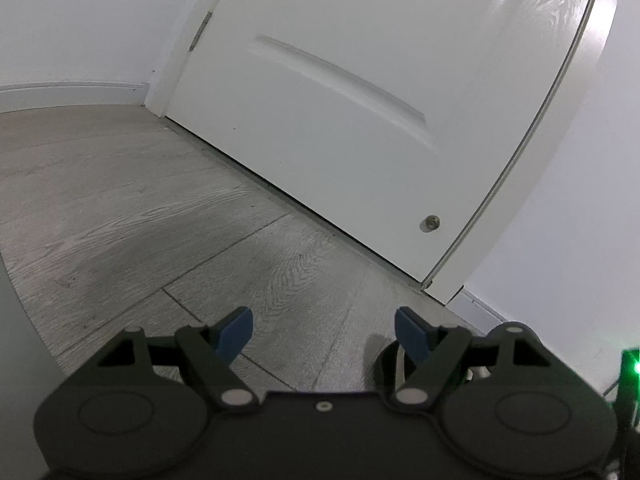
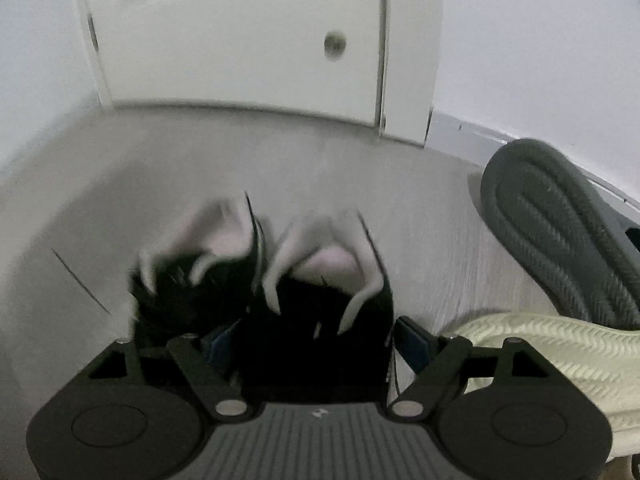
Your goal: Organize scattered shoes
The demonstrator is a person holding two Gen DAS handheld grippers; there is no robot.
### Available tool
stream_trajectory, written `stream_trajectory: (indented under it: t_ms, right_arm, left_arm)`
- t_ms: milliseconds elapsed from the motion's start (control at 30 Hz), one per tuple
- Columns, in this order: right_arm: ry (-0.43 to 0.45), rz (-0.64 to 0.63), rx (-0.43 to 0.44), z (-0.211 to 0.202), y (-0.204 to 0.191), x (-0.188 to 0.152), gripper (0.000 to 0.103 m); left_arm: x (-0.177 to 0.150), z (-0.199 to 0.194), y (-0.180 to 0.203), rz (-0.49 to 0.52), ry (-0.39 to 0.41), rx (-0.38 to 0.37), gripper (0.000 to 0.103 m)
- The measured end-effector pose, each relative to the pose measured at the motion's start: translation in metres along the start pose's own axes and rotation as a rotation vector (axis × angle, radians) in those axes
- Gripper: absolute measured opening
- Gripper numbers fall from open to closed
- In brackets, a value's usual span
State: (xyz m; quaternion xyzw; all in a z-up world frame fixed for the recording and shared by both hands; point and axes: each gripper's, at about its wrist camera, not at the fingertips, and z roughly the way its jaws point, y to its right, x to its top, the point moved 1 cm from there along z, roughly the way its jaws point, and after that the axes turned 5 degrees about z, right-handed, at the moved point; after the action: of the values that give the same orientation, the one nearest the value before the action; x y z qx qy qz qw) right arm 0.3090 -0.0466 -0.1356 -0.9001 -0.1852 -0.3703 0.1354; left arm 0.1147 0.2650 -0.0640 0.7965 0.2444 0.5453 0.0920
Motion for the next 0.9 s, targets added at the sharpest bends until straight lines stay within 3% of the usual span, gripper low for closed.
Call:
stream_trajectory:
  t_ms: [133,200,333,400,900]
  right_arm:
    - [0.028,-0.013,0.022,0.001,0.012,-0.017,0.088]
    - [0.019,0.110,0.071,0.008,0.025,-0.023,0.088]
    - [0.008,0.168,0.087,0.022,0.023,-0.034,0.087]
    - [0.031,0.186,0.020,0.025,0.006,-0.042,0.082]
    - [-0.027,0.377,-0.073,0.038,-0.087,-0.040,0.078]
  left_arm:
    - [0.000,0.000,0.000,0.004,-0.004,-0.005,0.079]
    - [0.000,0.000,-0.002,0.000,-0.005,-0.006,0.079]
    - [0.001,-0.001,-0.004,-0.011,-0.005,-0.011,0.079]
    - [0.001,0.000,-0.004,-0.009,-0.006,-0.014,0.079]
    - [0.003,-0.001,-0.007,-0.018,0.004,-0.030,0.079]
